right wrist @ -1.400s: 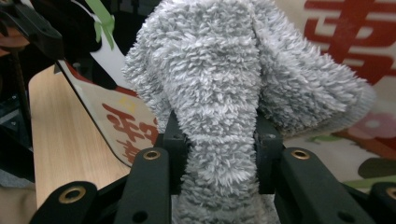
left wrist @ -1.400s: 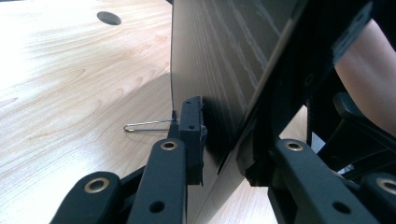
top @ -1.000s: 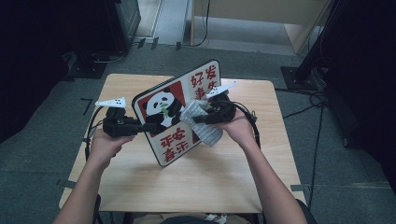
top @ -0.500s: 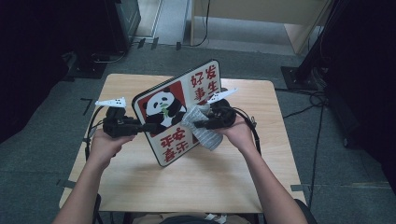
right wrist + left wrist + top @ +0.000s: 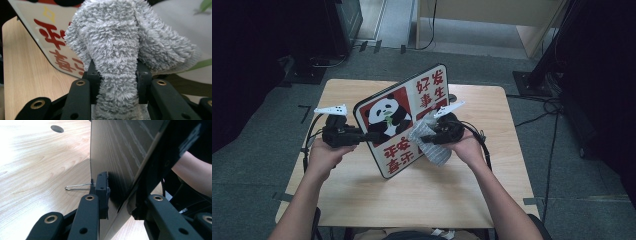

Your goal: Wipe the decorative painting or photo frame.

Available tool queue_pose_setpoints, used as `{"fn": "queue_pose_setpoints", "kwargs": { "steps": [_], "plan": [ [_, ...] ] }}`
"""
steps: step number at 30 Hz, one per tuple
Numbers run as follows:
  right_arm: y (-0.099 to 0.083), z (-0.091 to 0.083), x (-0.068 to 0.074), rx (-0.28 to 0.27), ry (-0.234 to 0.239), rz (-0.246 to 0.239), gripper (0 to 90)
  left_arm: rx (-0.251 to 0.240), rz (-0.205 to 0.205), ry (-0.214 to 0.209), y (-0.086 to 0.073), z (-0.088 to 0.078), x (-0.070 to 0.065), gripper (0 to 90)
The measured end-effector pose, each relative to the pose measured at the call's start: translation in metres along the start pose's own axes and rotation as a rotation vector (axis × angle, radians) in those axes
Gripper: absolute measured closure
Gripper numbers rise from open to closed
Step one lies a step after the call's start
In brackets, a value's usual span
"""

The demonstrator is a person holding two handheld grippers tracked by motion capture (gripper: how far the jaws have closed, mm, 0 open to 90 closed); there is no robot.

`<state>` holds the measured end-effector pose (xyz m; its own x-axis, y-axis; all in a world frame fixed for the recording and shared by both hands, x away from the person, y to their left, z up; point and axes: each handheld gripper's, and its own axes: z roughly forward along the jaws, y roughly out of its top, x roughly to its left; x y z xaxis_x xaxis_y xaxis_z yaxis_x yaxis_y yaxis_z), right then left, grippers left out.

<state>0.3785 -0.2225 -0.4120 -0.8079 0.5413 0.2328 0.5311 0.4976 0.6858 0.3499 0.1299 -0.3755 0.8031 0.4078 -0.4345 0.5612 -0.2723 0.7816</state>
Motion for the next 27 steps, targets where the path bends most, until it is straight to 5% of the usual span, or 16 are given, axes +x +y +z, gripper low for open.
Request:
{"fn": "queue_pose_setpoints", "kwargs": {
  "steps": [14, 27],
  "plan": [
    [-0.013, 0.010, -0.003, 0.031, 0.017, 0.015, 65.8, 0.004, 0.003, 0.013, 0.001, 0.000, -0.002, 73.2],
    [-0.024, 0.020, -0.001, 0.073, 0.021, 0.031, 65.8, 0.009, 0.004, -0.018, 0.001, 0.001, 0.000, 71.3]
  ]
}}
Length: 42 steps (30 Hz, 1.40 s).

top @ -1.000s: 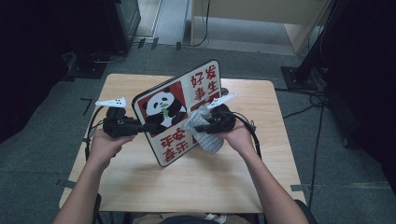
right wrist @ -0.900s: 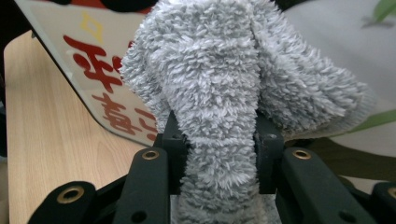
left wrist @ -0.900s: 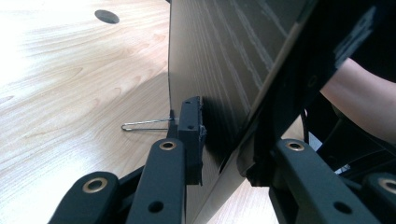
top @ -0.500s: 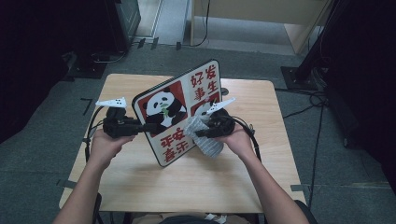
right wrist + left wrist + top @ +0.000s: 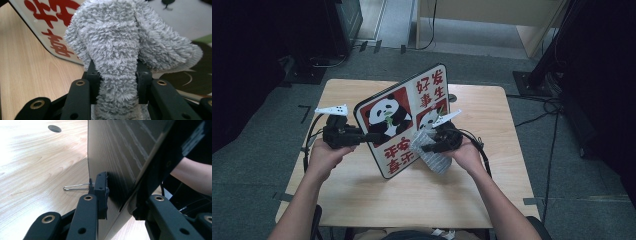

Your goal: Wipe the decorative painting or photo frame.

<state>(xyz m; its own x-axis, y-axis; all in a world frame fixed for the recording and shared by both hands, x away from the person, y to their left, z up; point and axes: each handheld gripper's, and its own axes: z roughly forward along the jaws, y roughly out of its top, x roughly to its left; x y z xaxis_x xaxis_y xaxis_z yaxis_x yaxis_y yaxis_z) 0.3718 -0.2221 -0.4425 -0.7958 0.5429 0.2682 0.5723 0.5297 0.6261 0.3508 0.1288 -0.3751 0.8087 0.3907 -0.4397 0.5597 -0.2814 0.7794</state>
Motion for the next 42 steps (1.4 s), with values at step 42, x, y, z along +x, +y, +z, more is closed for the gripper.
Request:
{"fn": "queue_pose_setpoints", "kwargs": {
  "steps": [42],
  "plan": [
    [0.035, -0.053, 0.020, -0.060, 0.017, -0.007, 68.2, -0.014, -0.024, 0.018, -0.002, -0.002, 0.000, 72.7]
  ]
}}
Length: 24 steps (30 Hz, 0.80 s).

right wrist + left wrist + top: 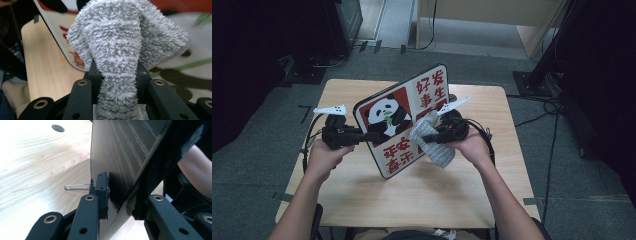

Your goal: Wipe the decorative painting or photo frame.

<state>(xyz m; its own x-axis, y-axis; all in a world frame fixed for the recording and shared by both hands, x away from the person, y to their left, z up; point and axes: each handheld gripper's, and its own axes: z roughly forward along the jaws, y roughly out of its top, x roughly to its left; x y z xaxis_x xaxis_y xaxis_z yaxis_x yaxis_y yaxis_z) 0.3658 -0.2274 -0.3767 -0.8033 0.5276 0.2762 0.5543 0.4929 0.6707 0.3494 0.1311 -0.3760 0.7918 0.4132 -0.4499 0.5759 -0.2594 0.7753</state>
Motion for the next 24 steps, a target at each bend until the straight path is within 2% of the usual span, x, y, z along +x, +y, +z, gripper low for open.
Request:
{"fn": "queue_pose_setpoints", "kwargs": {
  "steps": [6, 12, 19, 24],
  "plan": [
    [0.026, -0.022, 0.007, -0.022, -0.011, -0.019, 68.1, -0.001, 0.000, -0.003, 0.000, 0.000, 0.000, 72.7],
    [0.066, -0.040, 0.020, -0.030, -0.039, -0.056, 67.9, -0.005, 0.001, -0.003, 0.000, 0.000, 0.000, 72.7],
    [0.111, -0.054, 0.043, -0.044, -0.056, -0.117, 67.8, -0.005, 0.006, -0.005, 0.000, 0.000, 0.001, 72.7],
    [0.134, -0.057, 0.056, -0.057, -0.052, -0.154, 67.6, -0.004, 0.008, -0.010, 0.000, -0.001, 0.002, 72.6]
  ]
}}
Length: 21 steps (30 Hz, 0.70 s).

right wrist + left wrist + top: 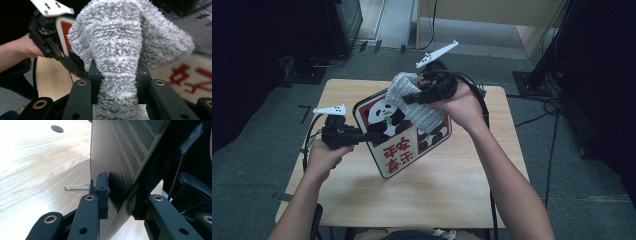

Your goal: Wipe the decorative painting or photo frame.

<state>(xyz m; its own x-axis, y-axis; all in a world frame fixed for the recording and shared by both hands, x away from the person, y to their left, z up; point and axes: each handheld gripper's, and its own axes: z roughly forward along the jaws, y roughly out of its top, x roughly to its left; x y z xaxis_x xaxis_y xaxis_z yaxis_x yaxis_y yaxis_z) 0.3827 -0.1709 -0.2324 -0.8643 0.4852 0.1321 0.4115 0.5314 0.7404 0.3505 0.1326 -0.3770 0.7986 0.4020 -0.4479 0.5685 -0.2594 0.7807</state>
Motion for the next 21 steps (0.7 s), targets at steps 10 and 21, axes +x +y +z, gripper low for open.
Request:
{"fn": "queue_pose_setpoints", "kwargs": {
  "steps": [10, 21],
  "plan": [
    [-0.002, 0.020, -0.004, 0.026, -0.002, 0.012, 67.3, 0.000, 0.010, 0.000, 0.000, -0.001, 0.001, 72.8],
    [-0.009, 0.026, -0.005, 0.030, 0.015, 0.019, 67.3, 0.003, 0.012, 0.002, 0.000, -0.001, 0.000, 73.0]
  ]
}}
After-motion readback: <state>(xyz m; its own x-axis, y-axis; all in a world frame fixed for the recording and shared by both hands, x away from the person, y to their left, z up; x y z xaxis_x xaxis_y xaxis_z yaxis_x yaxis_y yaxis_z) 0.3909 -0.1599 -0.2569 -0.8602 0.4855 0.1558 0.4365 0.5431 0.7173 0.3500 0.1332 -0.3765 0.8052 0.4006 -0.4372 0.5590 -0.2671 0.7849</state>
